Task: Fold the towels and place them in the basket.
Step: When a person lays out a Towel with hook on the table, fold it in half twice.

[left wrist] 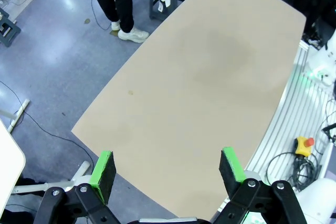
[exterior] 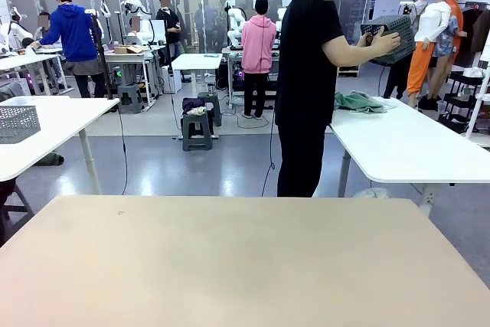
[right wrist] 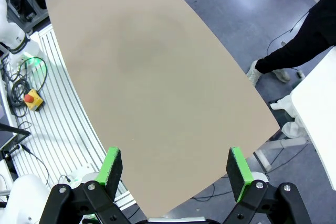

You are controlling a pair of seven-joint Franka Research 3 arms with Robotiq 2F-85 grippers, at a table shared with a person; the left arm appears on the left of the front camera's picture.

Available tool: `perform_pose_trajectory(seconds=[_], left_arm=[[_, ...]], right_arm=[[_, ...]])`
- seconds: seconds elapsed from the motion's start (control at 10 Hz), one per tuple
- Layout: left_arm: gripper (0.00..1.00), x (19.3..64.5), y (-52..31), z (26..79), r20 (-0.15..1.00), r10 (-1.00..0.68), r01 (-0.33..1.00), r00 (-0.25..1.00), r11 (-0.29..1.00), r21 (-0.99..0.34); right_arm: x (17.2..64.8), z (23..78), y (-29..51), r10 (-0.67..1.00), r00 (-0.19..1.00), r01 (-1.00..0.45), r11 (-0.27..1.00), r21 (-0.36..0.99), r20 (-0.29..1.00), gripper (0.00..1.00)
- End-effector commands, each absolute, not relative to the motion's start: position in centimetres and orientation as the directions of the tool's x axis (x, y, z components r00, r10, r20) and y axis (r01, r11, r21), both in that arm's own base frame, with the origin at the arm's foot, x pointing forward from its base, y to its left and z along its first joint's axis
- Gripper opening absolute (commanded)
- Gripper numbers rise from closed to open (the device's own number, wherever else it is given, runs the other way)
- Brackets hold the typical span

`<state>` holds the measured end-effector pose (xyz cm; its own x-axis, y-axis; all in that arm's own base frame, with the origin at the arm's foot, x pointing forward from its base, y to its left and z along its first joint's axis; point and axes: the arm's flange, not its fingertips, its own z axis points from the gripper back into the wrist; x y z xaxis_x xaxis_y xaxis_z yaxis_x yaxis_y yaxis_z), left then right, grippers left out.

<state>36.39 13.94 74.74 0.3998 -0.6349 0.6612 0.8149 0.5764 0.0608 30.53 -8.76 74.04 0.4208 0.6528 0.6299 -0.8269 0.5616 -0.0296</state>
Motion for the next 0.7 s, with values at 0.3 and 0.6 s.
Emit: perform_pose_trajectory(seconds=[0.3, 0.6], left_arm=[[1.00, 36.42, 13.81, 74.79, 0.667, -0.636, 0.821, 0.389, 0.567, 0.062], [1.00, 36.42, 13.81, 74.79, 0.667, -0.636, 0.821, 0.389, 0.567, 0.062]], right_arm=[[30.55, 74.00, -8.69, 0.655, 0.407, -0.835, 0.549, -0.030, 0.636, 1.00], [30.55, 74.00, -8.69, 0.655, 0.407, -0.835, 0.549, -0.030, 0.636, 1.00]])
